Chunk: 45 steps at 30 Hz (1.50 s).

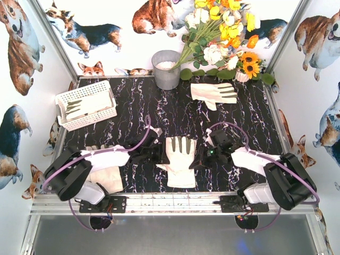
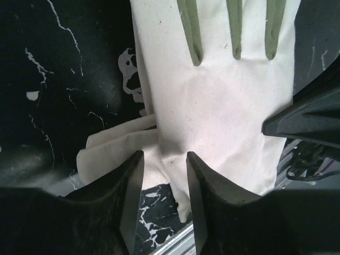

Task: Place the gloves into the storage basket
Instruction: Pick up the glove from the center of the board.

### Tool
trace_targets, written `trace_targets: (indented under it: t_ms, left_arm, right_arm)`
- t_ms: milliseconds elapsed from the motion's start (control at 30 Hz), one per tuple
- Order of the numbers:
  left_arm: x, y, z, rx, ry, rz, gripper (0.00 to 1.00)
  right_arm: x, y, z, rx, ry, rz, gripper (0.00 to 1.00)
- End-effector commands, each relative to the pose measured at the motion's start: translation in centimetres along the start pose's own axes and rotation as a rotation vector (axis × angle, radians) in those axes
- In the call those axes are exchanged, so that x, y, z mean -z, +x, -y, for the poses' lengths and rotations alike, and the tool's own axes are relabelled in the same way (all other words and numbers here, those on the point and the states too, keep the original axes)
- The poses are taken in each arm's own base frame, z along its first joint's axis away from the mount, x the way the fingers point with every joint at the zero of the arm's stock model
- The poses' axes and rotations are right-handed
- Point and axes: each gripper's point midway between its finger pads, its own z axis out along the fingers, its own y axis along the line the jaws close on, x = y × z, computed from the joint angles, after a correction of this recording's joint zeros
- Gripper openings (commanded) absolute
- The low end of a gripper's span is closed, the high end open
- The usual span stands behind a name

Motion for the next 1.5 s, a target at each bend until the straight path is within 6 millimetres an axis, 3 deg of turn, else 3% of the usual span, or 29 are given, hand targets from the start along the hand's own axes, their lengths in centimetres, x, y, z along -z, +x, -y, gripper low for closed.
trace_targets:
  t_ms: [0,300,533,867,1033,1467]
  left_arm:
    - [1.6,-0.7,0.3,-0.027,0.008,0.054,0.38]
    - [4.7,-2.8,1.9,-0.043,0.164,0.142,0.73]
    - [6.8,-3.7,3.6,-0.061,0.340,0.209,0.89]
    - [9.6,-3.6,6.5,-0.140,0.527,0.278,0.99]
    - [11.2,-3.9,8.0,-0.162,0.602,0.319,1.00]
    - [16.3,-2.7,12.7,-0.241,0.893,0.306,1.00]
  right_arm:
    - [1.5,-1.2,-2.8,0.153,-0.083,0.032,0.00]
    - [4.6,-0.9,-6.2,0.381,-0.127,-0.045,0.00]
    - [6.9,-0.4,-9.0,0.499,-0.195,-0.101,0.00]
    - [10.8,0.7,-14.4,0.622,-0.383,-0.115,0.00]
    - [12.7,1.3,-16.6,0.676,-0.469,-0.104,0.00]
    - [16.3,3.1,-20.5,0.765,-0.683,-0.100,0.00]
